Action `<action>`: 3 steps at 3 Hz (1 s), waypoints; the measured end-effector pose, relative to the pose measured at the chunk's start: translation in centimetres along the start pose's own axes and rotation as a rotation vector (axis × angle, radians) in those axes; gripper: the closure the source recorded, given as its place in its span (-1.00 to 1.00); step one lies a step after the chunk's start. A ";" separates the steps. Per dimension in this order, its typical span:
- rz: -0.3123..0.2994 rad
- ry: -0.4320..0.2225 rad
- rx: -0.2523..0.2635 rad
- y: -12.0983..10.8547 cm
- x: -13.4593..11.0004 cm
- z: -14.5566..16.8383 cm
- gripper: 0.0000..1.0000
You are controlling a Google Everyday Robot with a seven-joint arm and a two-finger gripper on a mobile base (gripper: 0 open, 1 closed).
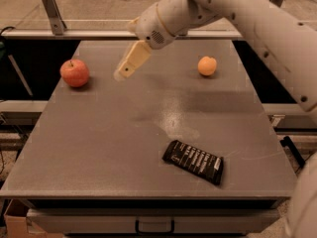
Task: Move apple near rxbar chocolate
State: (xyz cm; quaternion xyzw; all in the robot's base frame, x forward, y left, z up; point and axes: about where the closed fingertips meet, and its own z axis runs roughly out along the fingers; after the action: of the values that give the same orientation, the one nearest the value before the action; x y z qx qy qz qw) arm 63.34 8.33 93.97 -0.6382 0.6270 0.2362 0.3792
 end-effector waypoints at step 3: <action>0.076 -0.120 -0.010 0.6 -4.4 13.1 -1.00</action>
Offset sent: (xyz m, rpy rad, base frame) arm 0.0103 0.1429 -0.0454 0.1830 0.0481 0.0101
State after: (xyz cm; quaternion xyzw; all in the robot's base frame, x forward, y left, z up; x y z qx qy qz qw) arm 64.54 21.34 89.39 -0.6002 0.6260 0.2914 0.4038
